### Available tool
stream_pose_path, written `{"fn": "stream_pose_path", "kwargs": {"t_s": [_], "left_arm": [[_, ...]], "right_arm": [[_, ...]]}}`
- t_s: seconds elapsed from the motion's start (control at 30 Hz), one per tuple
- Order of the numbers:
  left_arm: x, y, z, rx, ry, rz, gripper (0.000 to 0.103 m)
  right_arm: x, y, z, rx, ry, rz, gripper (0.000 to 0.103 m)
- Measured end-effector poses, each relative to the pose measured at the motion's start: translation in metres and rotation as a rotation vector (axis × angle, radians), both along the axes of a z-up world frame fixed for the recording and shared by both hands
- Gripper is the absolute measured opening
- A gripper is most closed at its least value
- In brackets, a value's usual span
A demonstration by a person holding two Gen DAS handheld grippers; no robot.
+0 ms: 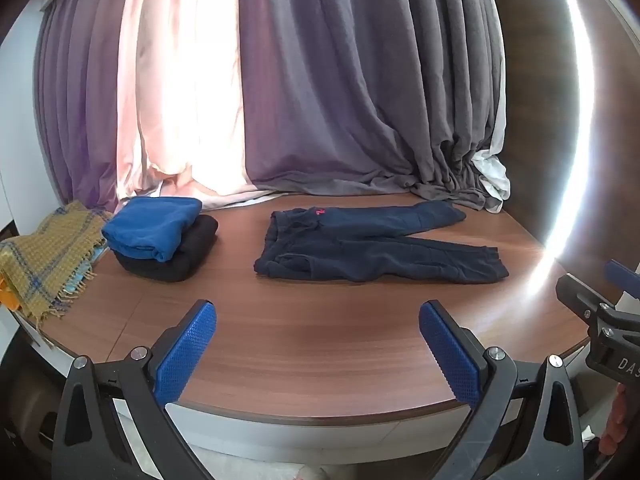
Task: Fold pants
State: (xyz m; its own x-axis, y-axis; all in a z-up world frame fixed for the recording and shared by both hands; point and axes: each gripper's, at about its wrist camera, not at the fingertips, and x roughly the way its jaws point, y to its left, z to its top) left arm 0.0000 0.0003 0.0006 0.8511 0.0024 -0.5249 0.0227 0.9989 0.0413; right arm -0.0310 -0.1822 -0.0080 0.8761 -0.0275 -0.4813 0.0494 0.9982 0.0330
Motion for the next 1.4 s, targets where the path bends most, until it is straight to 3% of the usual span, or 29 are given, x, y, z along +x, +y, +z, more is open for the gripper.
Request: {"fn": "stream_pose_path", "kwargs": {"t_s": [0.1,0.23,0.53,1.4], "left_arm": [[-0.007,0.003,0.004,-0.012,-0.036,-0.009,0.103],[-0.005,-0.009,0.008,0.024,-0.026,-0.012,0.103],[-0.012,0.001,0.023,-0.012,-0.036,-0.022,0.103],[-0.013,0.009,0.021,-0.040,-0.047,-0.008,0.103]], "right_arm": [[0.001,-0.002,0.000,-0.007,0.008,-0.004,0.102],[0.003,-0.004,0.002,-0.010,0.004,-0.009,0.102],[-0.007,0.006,0.009,-0.004,-0.005,0.001,0.102],[-0.007,0.008,0.011,-0.003,-0.015,0.016,0.102]]}}
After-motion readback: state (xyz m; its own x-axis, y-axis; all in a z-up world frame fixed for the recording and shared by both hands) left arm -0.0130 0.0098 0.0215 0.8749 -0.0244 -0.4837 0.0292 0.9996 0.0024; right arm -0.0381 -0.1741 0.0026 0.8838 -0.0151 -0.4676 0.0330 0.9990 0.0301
